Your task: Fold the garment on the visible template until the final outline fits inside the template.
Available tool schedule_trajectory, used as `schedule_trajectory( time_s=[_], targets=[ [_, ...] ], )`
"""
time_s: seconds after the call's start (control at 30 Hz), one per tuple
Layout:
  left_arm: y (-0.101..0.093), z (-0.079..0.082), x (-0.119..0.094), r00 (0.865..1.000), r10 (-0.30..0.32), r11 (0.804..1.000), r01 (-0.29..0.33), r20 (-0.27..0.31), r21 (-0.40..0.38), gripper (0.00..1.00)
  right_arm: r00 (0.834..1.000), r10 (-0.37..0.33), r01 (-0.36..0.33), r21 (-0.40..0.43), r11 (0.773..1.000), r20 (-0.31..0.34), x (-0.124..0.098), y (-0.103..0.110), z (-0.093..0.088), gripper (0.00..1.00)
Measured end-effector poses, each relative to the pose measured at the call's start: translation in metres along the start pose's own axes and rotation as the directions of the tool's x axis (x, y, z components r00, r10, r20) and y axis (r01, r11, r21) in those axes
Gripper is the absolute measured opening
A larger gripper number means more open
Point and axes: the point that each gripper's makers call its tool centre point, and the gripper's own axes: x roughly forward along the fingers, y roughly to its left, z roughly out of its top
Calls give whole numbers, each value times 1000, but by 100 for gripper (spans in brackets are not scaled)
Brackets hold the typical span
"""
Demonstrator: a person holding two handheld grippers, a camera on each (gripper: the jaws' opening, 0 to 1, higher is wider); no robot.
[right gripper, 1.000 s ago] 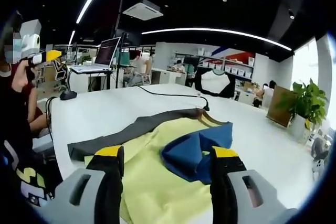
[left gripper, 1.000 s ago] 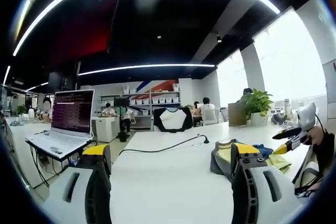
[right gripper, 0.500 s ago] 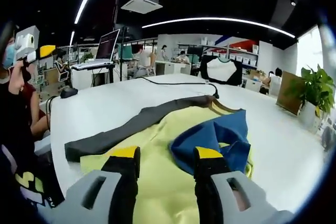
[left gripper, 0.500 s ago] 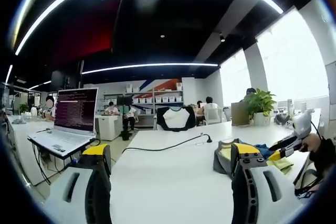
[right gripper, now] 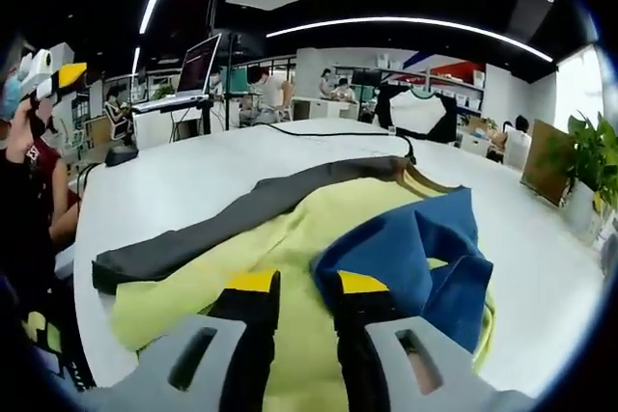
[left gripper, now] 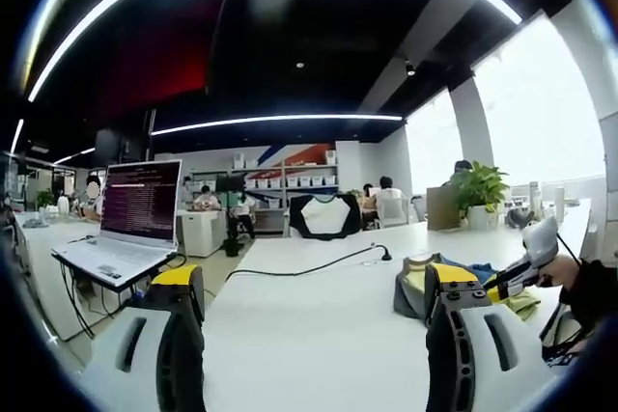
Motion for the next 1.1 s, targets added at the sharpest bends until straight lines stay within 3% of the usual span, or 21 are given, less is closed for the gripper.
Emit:
schedule_trajectory(
  time_s=[0.27, 0.43, 0.63, 0.67, 0.87, 1.1],
  targets=[
    [1, -1, 0, 1000, 2, 1000, -2, -4, -2, 100, 999, -20, 19, -16, 1000, -28, 14, -8, -11, 7],
    [2, -4, -1, 1000, 0, 1000, 0, -13, -5, 100, 1000, -22, 21, -16, 1000, -13, 13, -8, -12, 0],
    [3, -4, -1, 1000, 2, 1000, -2, -15, -6, 100, 1000, -14, 14, -20, 1000, -19, 12, -7, -11, 0],
    [3, -4, -1, 1000, 3, 1000, -3, -16, -6, 100, 1000, -16, 17, 61, 998, -23, 11, -6, -11, 0],
    [2, -5, -1, 1000, -1, 1000, 1, -21, -3, 100, 1000, -13, 14, 45, 999, -14, 10, -7, -9, 0],
    [4, -9, -1, 999, 5, 1000, -5, -33, -6, 100, 1000, -20, 19, 55, 998, 22, -2, -11, 7, 0]
  ],
)
